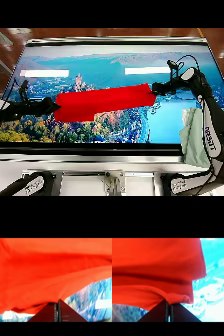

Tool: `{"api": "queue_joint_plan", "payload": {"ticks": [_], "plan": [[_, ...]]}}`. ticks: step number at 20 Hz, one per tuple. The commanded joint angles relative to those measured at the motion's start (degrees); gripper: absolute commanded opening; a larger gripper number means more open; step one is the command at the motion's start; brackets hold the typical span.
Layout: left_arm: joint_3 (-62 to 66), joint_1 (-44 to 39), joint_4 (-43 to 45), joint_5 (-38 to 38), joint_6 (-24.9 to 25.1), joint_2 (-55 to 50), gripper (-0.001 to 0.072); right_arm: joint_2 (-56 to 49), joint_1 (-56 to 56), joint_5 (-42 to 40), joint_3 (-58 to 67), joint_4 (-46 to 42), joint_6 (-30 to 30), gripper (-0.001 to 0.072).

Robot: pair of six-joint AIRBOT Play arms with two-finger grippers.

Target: Fold the shirts.

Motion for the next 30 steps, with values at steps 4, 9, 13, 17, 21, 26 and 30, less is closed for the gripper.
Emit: {"api": "queue_joint_plan", "payload": {"ticks": [4,9,13,17,21,26,30], "plan": [[12.5,1.3,-5.7,0.9,1.3,-16.2,0.0036,-10.9,2.2,-5.6,12.0,-1.7,2.7,0.0056],[19.5,1.3,-5.7,0.9,1.0,-25.2,0.0036,-16.7,2.2,-8.7,16.9,-1.3,5.1,0.0056],[19.9,1.2,-5.7,3.5,1.0,-29.3,0.0036,-18.6,2.2,-10.8,16.9,2.3,5.2,0.0057],[19.9,1.2,-5.7,3.9,1.0,-30.8,0.0099,-19.6,2.2,-10.8,16.9,3.1,5.1,0.0161],[21.2,1.4,-5.7,0.9,1.1,-30.8,0.0566,-18.6,1.5,-8.7,16.9,1.6,2.4,0.0602],[26.8,2.1,-5.7,-8.9,1.0,-30.6,0.0566,-18.8,-4.1,-0.8,16.9,2.6,7.0,0.0683],[29.2,1.9,-5.8,-13.5,1.0,-29.8,0.0566,-22.4,-5.7,3.8,16.9,14.3,6.9,0.0683]]}}
